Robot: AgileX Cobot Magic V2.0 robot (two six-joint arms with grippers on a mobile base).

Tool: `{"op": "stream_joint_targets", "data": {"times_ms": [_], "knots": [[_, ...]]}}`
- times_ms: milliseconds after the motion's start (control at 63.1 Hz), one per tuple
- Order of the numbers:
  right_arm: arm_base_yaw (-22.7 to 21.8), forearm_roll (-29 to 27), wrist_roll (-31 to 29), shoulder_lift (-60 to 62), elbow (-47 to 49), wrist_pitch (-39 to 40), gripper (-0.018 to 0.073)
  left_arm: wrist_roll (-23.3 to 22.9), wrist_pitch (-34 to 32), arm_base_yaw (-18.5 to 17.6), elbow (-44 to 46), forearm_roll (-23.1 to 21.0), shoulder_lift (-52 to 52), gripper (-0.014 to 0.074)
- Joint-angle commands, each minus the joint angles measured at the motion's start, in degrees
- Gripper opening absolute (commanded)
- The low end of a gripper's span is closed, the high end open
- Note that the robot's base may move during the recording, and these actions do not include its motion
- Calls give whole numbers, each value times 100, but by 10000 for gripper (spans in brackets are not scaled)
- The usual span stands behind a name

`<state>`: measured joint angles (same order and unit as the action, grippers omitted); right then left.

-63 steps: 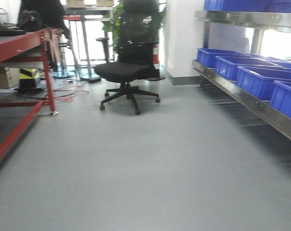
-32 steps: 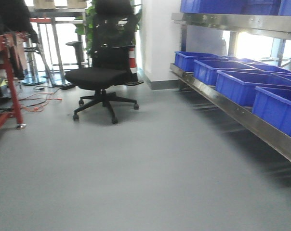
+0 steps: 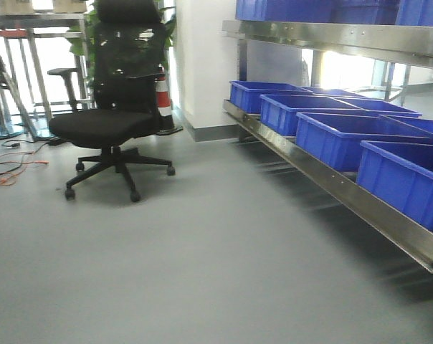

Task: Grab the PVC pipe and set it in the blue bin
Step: 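Drive the base toward the shelf of blue bins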

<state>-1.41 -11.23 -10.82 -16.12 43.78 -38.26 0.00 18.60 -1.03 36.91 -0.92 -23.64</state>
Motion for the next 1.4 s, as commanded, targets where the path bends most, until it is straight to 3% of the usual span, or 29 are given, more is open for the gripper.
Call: {"op": "stream_joint_targets", "data": {"times_ms": [0,1380], "knots": [[-7,36,-23,16,-9,148,-155,0,-195,-22,11,-14,32,-111],[-7,36,-23,16,-9,148,-155,0,-195,-22,11,-14,32,-111]]}}
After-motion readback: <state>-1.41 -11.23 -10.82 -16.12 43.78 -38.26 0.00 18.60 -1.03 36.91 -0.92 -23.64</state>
